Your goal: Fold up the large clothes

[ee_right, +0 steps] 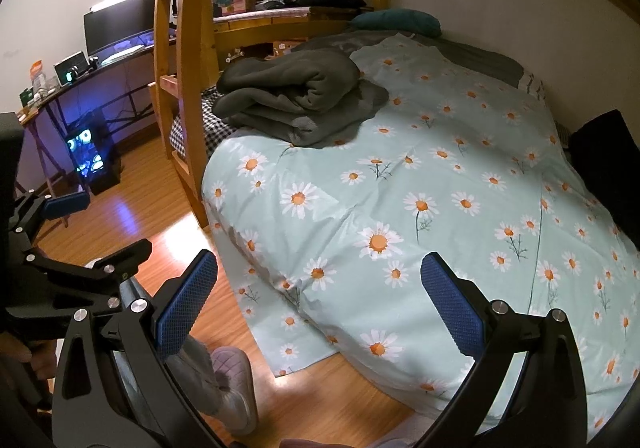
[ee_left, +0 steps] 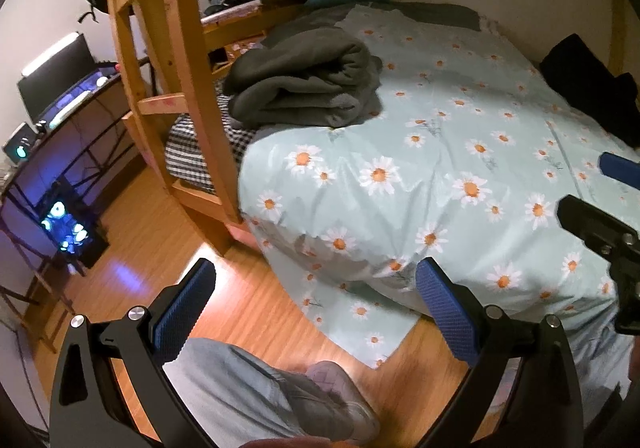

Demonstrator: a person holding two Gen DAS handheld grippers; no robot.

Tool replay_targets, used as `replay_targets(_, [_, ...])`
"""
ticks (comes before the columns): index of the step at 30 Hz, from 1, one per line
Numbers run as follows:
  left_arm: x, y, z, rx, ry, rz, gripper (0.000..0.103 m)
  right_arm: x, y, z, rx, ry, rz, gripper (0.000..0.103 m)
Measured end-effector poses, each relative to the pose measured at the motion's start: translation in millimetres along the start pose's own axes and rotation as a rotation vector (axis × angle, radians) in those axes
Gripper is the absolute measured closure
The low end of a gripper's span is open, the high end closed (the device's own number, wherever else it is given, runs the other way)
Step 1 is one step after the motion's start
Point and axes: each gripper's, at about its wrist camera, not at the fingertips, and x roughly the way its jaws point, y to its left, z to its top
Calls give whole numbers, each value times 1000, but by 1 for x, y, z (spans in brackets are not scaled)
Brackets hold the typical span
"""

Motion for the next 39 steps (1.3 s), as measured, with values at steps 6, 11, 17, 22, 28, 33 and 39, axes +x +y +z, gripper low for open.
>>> replay_targets(6, [3, 1, 0, 1, 11, -7, 5, -2, -1, -1, -7, -2, 8, 3])
replay_targets(11, [4, 1, 1, 5, 17, -19, 5, -3, -1, -1, -9, -2, 15, 3])
replay_targets(17, [4, 0, -1, 3, 20, -34, 5, -3, -1, -1, -7, -4, 14, 3])
replay_targets(22, [3, 10, 0, -53, 2, -45, 5, -3, -2, -1, -7, -5, 18, 3])
replay_targets(28, [6, 11, 0, -54, 10, -45, 5, -3, -1, -1, -9, -4, 20, 3])
replay_targets(33, [6, 6, 0, -32, 17, -34, 5, -2, -2, -1, -7, -4, 25, 3])
replay_targets(39, [8, 8, -1, -44, 33, -38, 5, -2, -2, -1, -8, -5, 26, 3])
